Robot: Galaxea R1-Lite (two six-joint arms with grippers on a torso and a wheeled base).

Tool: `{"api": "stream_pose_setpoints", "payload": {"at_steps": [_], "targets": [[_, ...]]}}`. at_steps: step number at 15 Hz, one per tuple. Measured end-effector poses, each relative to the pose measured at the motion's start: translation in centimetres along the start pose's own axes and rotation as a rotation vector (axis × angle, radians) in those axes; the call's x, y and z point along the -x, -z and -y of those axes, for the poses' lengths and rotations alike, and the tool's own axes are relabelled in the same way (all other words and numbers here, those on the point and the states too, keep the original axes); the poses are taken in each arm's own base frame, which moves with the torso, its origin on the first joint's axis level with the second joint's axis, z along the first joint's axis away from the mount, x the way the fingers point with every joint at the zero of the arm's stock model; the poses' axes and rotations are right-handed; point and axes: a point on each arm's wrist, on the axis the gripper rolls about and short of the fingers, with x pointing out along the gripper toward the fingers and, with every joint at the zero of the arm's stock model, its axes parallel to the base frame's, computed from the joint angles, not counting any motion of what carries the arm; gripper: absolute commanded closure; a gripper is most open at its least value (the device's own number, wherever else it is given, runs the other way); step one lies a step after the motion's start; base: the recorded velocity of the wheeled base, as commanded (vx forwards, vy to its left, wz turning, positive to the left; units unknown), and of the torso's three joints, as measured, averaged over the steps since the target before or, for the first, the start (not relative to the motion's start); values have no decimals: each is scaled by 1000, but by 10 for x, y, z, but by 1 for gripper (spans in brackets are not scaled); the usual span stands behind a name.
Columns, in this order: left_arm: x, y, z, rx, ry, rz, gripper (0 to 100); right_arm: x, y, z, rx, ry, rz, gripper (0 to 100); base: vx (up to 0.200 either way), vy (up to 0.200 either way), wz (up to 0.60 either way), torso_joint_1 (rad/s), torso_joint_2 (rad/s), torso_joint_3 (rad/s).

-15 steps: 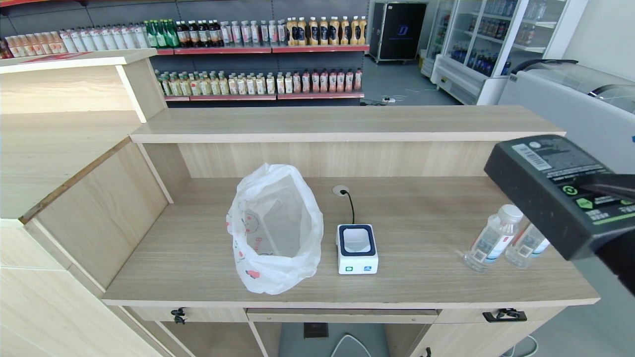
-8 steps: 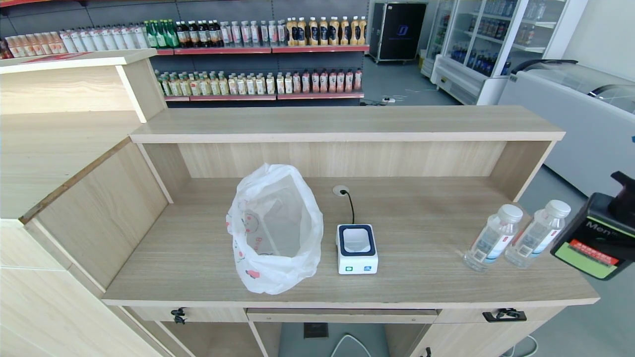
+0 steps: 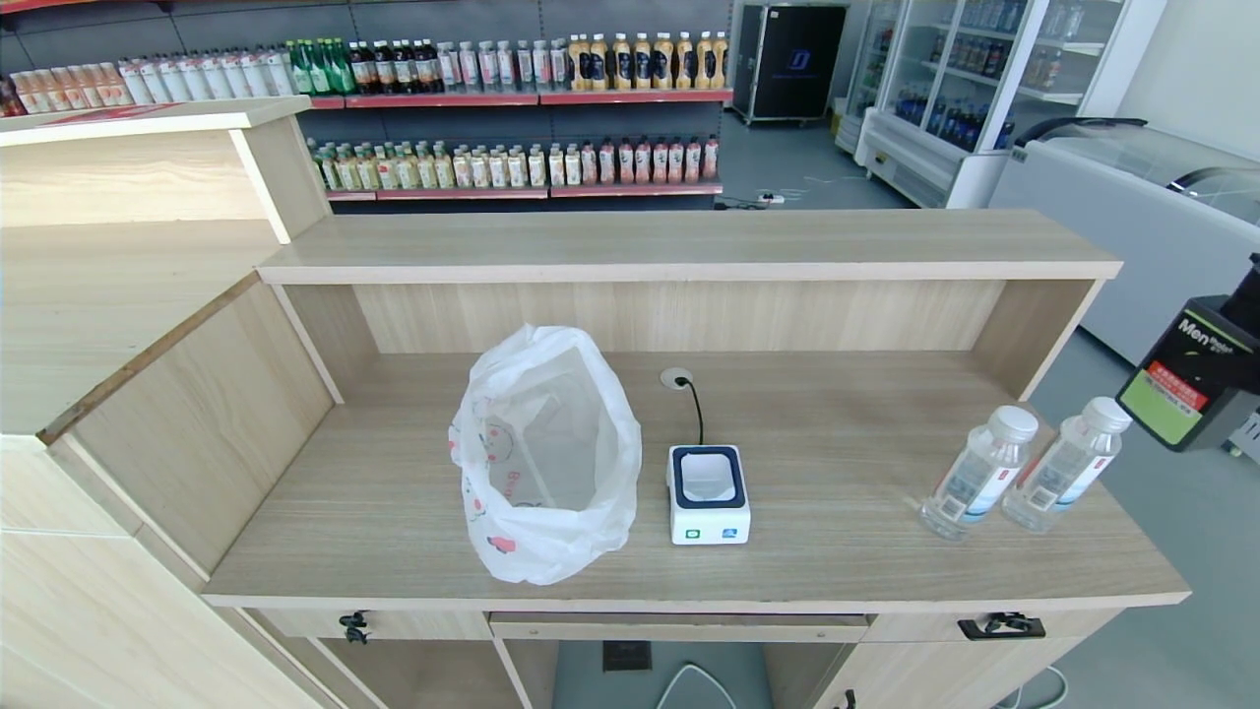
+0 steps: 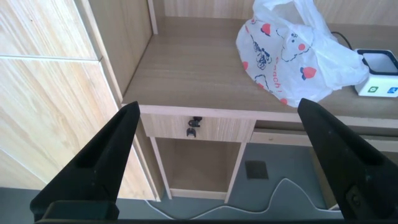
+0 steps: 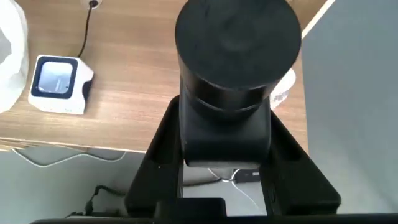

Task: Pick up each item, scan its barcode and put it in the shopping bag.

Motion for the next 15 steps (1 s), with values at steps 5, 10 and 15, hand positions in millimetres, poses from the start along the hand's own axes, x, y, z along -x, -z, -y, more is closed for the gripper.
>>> {"api": "stream_pose_setpoints", "payload": {"at_steps": [5, 10, 15], "targets": [[0, 0, 0, 0, 0, 0, 0, -13, -3, -29, -78, -138, 105, 100, 0, 0, 600, 2, 0, 1], [0, 0, 0, 0, -1, 0, 0, -22, 12, -59, -222, -283, 21, 100, 0, 0, 240, 2, 3, 1], [0, 0, 0, 0, 1, 0, 0, -35, 20, -56, -344, -495, -19, 100, 0, 0, 0, 0, 0, 0]]}}
